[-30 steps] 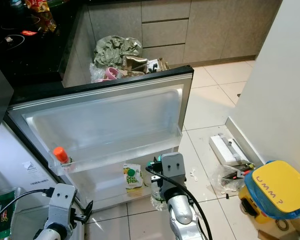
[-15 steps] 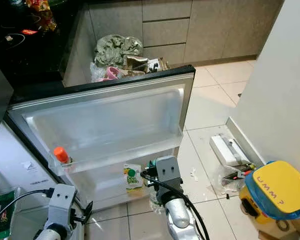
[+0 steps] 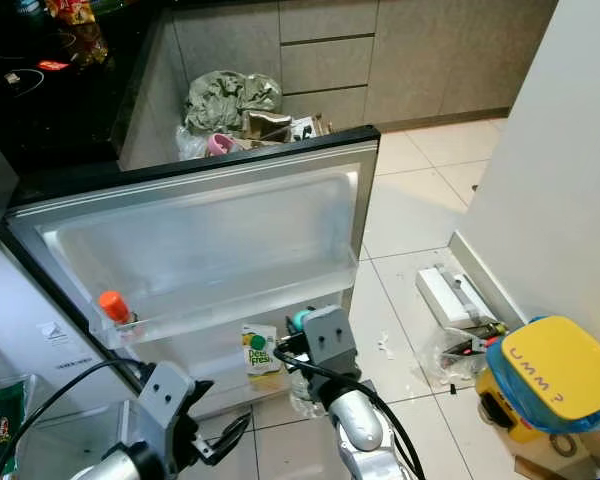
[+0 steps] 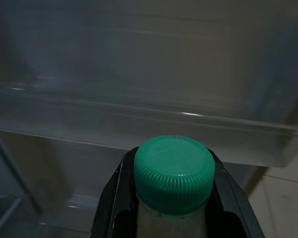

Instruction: Restocking fridge

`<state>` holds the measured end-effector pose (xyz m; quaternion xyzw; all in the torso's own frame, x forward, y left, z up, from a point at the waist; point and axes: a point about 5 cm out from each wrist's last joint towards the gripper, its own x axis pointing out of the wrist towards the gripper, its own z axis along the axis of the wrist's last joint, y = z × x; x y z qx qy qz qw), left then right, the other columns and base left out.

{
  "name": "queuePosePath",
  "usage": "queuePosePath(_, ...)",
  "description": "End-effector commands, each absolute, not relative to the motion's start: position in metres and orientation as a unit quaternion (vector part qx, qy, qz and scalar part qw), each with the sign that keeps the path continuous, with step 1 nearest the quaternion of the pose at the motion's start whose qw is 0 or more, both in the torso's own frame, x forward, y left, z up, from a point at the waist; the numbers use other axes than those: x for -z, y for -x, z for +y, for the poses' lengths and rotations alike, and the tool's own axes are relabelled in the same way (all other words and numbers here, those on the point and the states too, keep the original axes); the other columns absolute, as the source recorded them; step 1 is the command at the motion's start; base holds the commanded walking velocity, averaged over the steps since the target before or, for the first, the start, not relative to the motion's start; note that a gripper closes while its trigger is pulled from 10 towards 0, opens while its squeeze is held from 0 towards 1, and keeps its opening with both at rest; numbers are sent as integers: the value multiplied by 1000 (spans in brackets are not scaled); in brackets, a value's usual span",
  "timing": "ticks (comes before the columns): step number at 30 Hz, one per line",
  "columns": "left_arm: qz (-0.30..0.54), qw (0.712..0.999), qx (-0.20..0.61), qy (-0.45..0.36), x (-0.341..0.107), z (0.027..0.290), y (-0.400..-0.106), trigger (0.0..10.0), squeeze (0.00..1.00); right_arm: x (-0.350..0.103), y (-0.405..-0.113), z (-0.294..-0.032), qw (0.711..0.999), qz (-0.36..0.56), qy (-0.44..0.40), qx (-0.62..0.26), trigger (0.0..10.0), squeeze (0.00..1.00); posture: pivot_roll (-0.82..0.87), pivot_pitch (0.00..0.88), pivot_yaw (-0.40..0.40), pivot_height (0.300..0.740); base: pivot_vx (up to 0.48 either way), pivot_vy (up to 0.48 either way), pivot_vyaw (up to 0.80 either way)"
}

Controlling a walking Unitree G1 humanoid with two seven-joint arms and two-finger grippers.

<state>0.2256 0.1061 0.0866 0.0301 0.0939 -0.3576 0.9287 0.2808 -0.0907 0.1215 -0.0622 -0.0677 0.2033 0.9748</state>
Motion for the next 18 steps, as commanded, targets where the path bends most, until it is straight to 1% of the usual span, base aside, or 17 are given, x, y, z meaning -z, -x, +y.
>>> queuePosePath(1,110,928,356,-29,-81,104,-225,10000,0,-131,-276,-81,968,-81,46,-232,10000,0,-88,166,69,677,0,0,0)
queuePosePath(2,109,929,354,-27,-80,100,-229,10000,63,-137,-274,-76,963,-88,34,-251,10000,0,-94,163,69,677,0,0,0)
queuePosePath(3,109,929,354,-27,-80,100,-229,10000,63,-137,-274,-76,963,-88,34,-251,10000,0,-94,163,69,677,0,0,0)
queuePosePath(4,109,929,352,-28,-80,100,-230,10000,890,-139,-274,-75,962,-90,33,-256,10000,0,-95,163,69,677,0,0,0)
queuePosePath(5,111,928,354,-22,-80,99,-230,10000,1000,-141,-273,-74,961,-91,32,-259,10000,0,-99,162,69,677,0,0,0)
queuePosePath(11,120,925,361,-11,-82,100,-229,10000,1000,-144,-270,-74,958,-91,28,-271,10000,0,-98,161,70,677,0,0,0)
queuePosePath(14,117,936,331,-9,-83,101,-235,10000,1000,-146,-263,-67,948,-83,17,-308,10000,0,-97,162,73,677,0,0,0)
queuePosePath(15,115,940,322,-4,-84,102,-237,10000,761,-146,-261,-65,944,-77,15,-321,10000,0,-95,163,75,677,0,0,0)
queuePosePath(16,113,942,317,9,-87,103,-239,10000,0,-143,-257,-63,940,-69,14,-334,10000,0,-93,165,75,677,0,0,0)
queuePosePath(18,110,943,314,26,-91,104,-241,10000,0,-140,-251,-61,933,-57,13,-354,10000,0,-90,168,75,677,0,0,0)
